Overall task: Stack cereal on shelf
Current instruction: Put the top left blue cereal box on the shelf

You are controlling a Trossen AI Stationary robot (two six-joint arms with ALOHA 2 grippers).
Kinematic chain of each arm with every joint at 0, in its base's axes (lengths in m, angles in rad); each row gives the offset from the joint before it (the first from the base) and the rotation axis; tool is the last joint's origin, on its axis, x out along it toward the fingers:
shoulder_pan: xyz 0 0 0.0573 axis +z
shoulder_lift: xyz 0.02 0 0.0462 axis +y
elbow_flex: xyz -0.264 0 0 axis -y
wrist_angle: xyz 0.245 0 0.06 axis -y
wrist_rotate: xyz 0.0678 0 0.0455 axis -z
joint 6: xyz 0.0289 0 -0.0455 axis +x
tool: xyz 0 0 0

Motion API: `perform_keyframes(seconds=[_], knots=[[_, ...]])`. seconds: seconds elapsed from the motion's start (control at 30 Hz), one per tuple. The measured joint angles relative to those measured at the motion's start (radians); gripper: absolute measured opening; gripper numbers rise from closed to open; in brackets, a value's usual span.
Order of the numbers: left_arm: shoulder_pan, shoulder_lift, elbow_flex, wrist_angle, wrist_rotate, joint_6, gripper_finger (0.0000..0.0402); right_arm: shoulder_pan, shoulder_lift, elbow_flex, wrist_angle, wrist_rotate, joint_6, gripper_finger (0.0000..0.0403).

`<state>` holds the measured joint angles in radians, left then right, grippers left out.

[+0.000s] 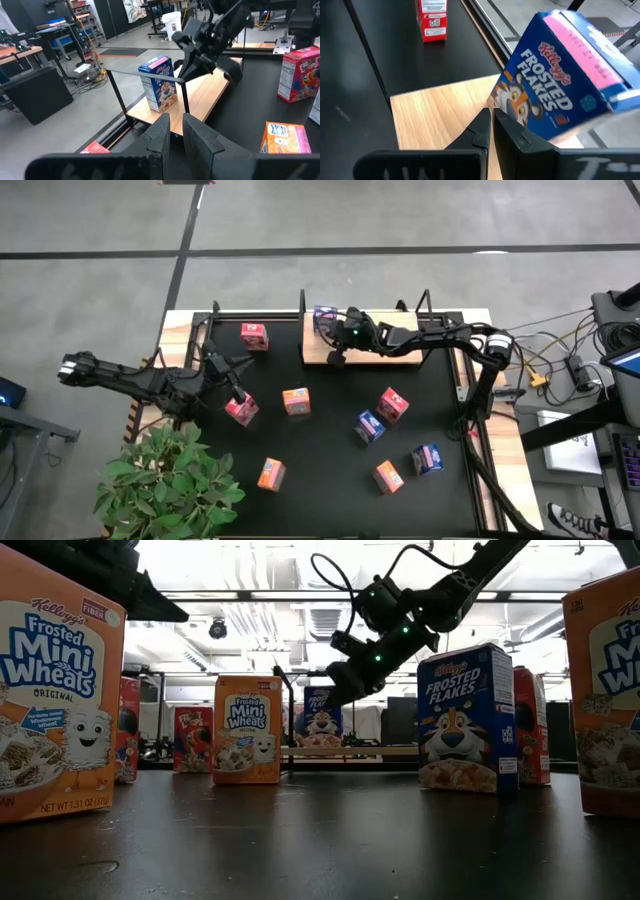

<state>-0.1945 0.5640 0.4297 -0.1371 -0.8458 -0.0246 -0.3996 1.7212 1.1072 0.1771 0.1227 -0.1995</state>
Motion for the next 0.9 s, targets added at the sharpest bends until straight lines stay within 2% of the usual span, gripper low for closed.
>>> perform_keyframes(seconds=[0.1, 0.3, 0.5, 0.9], knots=[[0.0, 0.001, 0.0, 0.01, 0.0, 0.013, 0.0035, 0.0, 0.025, 0.001, 0.032, -0.001, -0.001, 0.0011], [0.0, -0.001, 0.0, 0.013, 0.0, 0.016, 0.0035, -0.005, 0.079, 0.075, -0.016, 0.013, -0.023, 0.0011], [0.0, -0.002, 0.0, 0.013, 0.0, 0.021, 0.0035, -0.01, 0.099, 0.139, -0.086, 0.086, -0.064, 0.0011], [0.0, -0.001, 0.0, 0.013, 0.0, 0.024, 0.0035, -0.047, 0.099, 0.146, -0.091, 0.088, -0.089, 0.0011]])
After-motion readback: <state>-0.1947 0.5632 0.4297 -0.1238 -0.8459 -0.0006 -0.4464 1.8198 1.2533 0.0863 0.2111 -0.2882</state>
